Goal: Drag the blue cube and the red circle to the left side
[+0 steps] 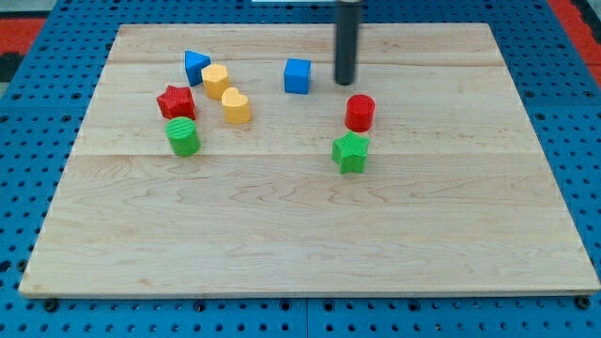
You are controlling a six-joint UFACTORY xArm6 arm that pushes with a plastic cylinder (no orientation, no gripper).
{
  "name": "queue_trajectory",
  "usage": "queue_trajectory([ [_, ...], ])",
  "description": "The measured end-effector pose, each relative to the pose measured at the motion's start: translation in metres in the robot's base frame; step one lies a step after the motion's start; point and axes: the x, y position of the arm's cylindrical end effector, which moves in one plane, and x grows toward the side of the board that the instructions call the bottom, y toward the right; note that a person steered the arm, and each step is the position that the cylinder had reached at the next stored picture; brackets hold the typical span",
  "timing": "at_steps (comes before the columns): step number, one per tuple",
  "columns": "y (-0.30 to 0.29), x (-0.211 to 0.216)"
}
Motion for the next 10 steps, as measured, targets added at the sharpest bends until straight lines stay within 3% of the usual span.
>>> queue_trajectory([
  [1,0.042,0.050],
  [2,0.036,0.078],
  [4,-0.029,0.074],
  [5,0.011,0.061],
  [6,-0.004,0.052],
  [9,-0.101,0.053],
  [10,-0.065,0.066],
])
